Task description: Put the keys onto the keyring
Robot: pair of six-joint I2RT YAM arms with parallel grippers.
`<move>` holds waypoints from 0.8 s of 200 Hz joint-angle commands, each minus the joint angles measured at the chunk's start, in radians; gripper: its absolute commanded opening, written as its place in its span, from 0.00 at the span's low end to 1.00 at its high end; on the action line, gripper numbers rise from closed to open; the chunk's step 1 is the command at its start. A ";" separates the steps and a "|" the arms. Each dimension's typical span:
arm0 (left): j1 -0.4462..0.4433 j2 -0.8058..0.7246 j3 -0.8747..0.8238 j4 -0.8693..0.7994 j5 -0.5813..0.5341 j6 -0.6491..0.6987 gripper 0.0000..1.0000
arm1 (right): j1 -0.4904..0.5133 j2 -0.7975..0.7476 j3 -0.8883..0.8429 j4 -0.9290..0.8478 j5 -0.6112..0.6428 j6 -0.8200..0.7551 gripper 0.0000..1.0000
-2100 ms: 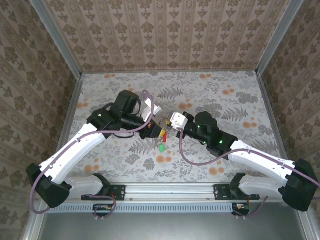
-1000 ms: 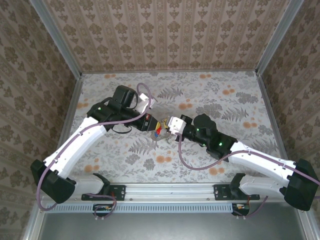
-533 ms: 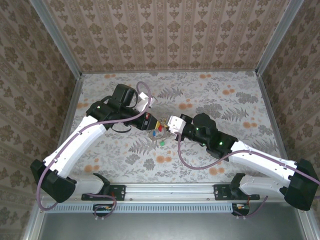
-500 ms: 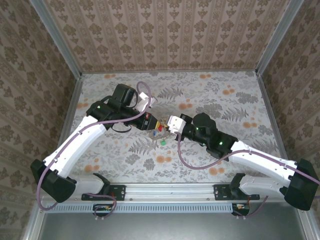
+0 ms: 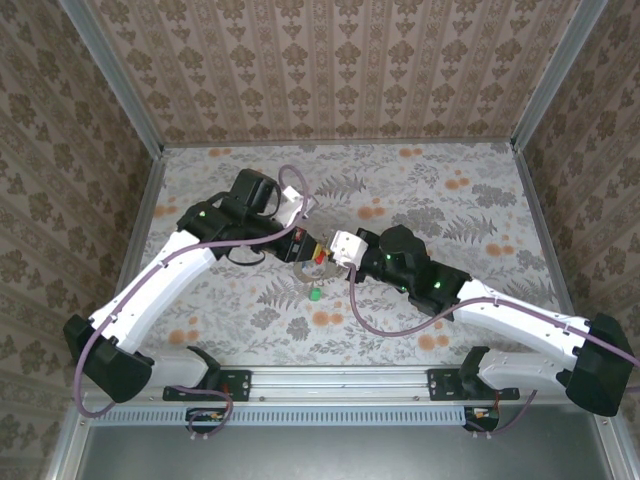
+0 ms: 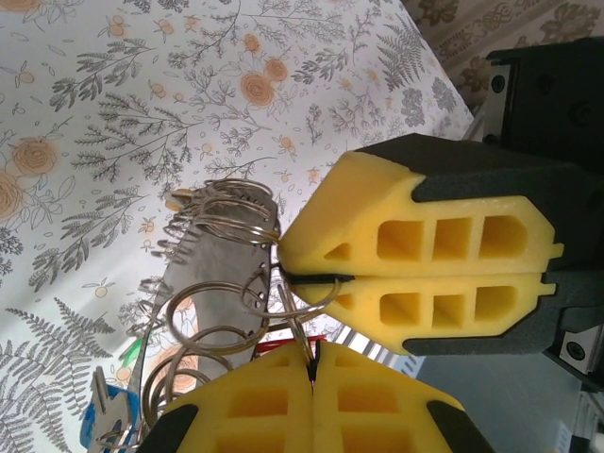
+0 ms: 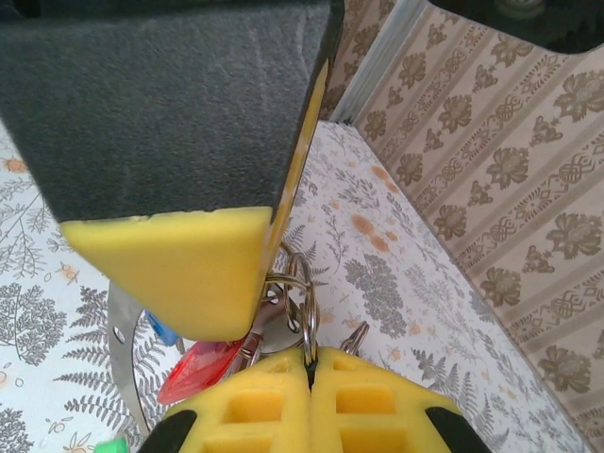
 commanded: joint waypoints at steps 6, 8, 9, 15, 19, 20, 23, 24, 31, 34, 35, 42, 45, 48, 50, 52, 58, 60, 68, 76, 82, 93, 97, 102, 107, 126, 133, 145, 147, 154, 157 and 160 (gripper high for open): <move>-0.039 -0.015 0.049 -0.016 -0.032 0.092 0.00 | 0.011 0.012 0.055 -0.007 0.027 0.021 0.00; -0.041 -0.016 0.050 -0.018 -0.037 0.098 0.00 | 0.010 0.012 0.057 -0.009 0.027 0.021 0.00; -0.043 -0.016 0.050 -0.017 -0.039 0.100 0.00 | 0.011 0.012 0.058 -0.009 0.027 0.021 0.00; -0.053 -0.018 0.053 -0.019 -0.050 0.111 0.00 | 0.012 0.014 0.060 -0.018 0.027 0.021 0.00; -0.059 -0.019 0.054 -0.020 -0.057 0.117 0.00 | 0.012 0.015 0.064 -0.024 0.028 0.021 0.00; -0.060 -0.019 0.055 -0.020 -0.058 0.119 0.00 | 0.012 0.015 0.065 -0.025 0.028 0.022 0.00; -0.063 -0.021 0.056 -0.022 -0.062 0.123 0.00 | 0.012 0.017 0.066 -0.029 0.027 0.022 0.00; -0.064 -0.021 0.056 -0.022 -0.063 0.126 0.00 | 0.012 0.017 0.068 -0.030 0.027 0.022 0.00; -0.070 -0.022 0.059 -0.024 -0.073 0.137 0.00 | 0.012 0.019 0.077 -0.043 0.024 0.024 0.00; -0.074 -0.022 0.059 -0.025 -0.078 0.141 0.00 | 0.013 0.021 0.080 -0.050 0.022 0.024 0.00; -0.075 -0.022 0.059 -0.025 -0.080 0.144 0.00 | 0.013 0.022 0.081 -0.052 0.022 0.024 0.00; -0.083 -0.024 0.063 -0.027 -0.094 0.161 0.00 | 0.012 0.027 0.091 -0.069 0.022 0.028 0.00; -0.087 -0.026 0.062 -0.027 -0.102 0.170 0.00 | 0.012 0.029 0.094 -0.075 0.021 0.029 0.00; -0.091 -0.027 0.062 -0.027 -0.110 0.178 0.00 | 0.013 0.032 0.099 -0.084 0.020 0.031 0.00; -0.094 -0.029 0.063 -0.026 -0.117 0.184 0.00 | 0.013 0.032 0.102 -0.089 0.019 0.032 0.00; -0.097 -0.031 0.064 -0.027 -0.125 0.191 0.00 | 0.013 0.033 0.103 -0.094 0.019 0.034 0.00; -0.109 -0.034 0.065 -0.029 -0.149 0.210 0.00 | 0.013 0.038 0.111 -0.106 0.018 0.040 0.00; -0.112 -0.035 0.066 -0.029 -0.157 0.216 0.00 | 0.014 0.039 0.113 -0.111 0.018 0.043 0.00; -0.123 -0.040 0.070 -0.031 -0.180 0.239 0.00 | 0.014 0.043 0.119 -0.123 0.014 0.053 0.00; -0.130 -0.042 0.075 -0.036 -0.196 0.260 0.00 | 0.018 0.044 0.123 -0.130 0.008 0.063 0.00; -0.134 -0.042 0.077 -0.037 -0.205 0.274 0.00 | 0.020 0.044 0.122 -0.128 0.002 0.070 0.00; -0.142 -0.046 0.078 -0.043 -0.216 0.305 0.00 | 0.024 0.042 0.117 -0.120 -0.006 0.083 0.00; -0.145 -0.047 0.078 -0.044 -0.222 0.316 0.00 | 0.025 0.040 0.114 -0.115 -0.009 0.087 0.00; -0.148 -0.049 0.078 -0.048 -0.229 0.329 0.00 | 0.027 0.037 0.110 -0.108 -0.013 0.094 0.00; -0.151 -0.051 0.077 -0.052 -0.233 0.343 0.00 | 0.026 0.035 0.105 -0.100 -0.015 0.100 0.00; -0.162 -0.063 0.073 -0.056 -0.240 0.397 0.00 | 0.027 0.031 0.095 -0.084 -0.023 0.123 0.00; -0.174 -0.069 0.069 -0.056 -0.256 0.421 0.00 | 0.026 0.032 0.095 -0.080 -0.029 0.139 0.00; -0.199 -0.078 0.061 -0.061 -0.290 0.476 0.00 | 0.027 0.034 0.095 -0.066 -0.045 0.171 0.00; -0.203 -0.079 0.060 -0.061 -0.297 0.484 0.00 | 0.027 0.034 0.095 -0.065 -0.048 0.175 0.00; -0.216 -0.080 0.059 -0.067 -0.316 0.504 0.00 | 0.027 0.034 0.097 -0.060 -0.060 0.191 0.00; -0.218 -0.080 0.060 -0.070 -0.322 0.509 0.00 | 0.027 0.034 0.099 -0.058 -0.063 0.200 0.00; -0.222 -0.080 0.062 -0.073 -0.327 0.514 0.00 | 0.026 0.034 0.101 -0.057 -0.066 0.206 0.00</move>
